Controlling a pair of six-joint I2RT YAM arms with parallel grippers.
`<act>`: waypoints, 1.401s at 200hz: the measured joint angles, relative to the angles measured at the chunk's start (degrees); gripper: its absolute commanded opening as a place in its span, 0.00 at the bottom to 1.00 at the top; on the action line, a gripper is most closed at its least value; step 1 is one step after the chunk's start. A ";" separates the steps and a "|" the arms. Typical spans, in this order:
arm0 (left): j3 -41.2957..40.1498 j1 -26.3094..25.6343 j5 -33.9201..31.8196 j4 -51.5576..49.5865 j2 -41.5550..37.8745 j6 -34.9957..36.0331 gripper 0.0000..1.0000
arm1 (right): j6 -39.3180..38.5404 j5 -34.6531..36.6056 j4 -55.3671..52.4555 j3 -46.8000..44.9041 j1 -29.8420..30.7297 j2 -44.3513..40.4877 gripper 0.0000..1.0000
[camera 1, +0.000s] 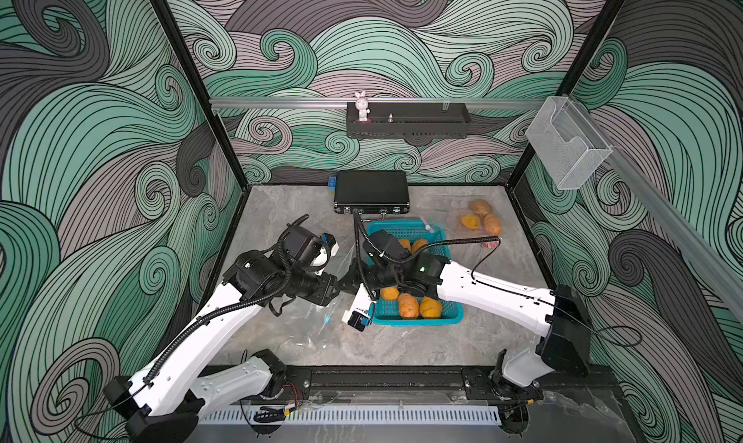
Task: Put the potatoes into a zipper bag and zip it
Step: Adjust the zipper food storage bag at the center of the board.
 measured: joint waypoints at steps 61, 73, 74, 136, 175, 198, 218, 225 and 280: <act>3.98 -3.21 -8.17 -2.36 4.63 0.15 0.54 | 0.26 -0.04 -2.08 0.44 0.00 0.37 0.00; 4.07 -3.58 -9.11 -2.51 5.64 0.17 0.54 | 0.35 -0.04 -2.27 0.44 0.00 0.37 0.00; 4.07 -3.61 -9.11 -2.51 5.66 0.15 0.54 | 0.35 -0.04 -2.27 0.44 0.00 0.37 0.00; 3.30 -3.98 -11.04 -1.95 6.84 0.22 0.49 | 0.37 0.02 -2.54 0.44 0.00 0.35 0.00; 0.85 -3.98 -10.10 0.81 6.84 0.26 0.46 | 0.35 0.44 -3.02 0.31 0.00 0.33 0.00; 0.35 -3.98 -9.57 1.90 6.91 0.17 0.36 | 0.33 0.57 -2.62 0.22 0.00 0.17 0.00; 0.35 -3.98 -8.83 2.73 7.02 0.00 0.29 | 0.33 0.63 -2.32 0.07 0.00 -0.07 0.00; 0.33 -3.98 -8.37 2.99 7.02 -0.09 0.26 | 0.33 0.63 -2.05 -0.15 0.02 -0.24 0.00; 0.46 -3.98 -6.97 4.39 6.36 -0.44 0.00 | 0.17 0.83 -0.13 -0.63 0.02 -0.61 0.00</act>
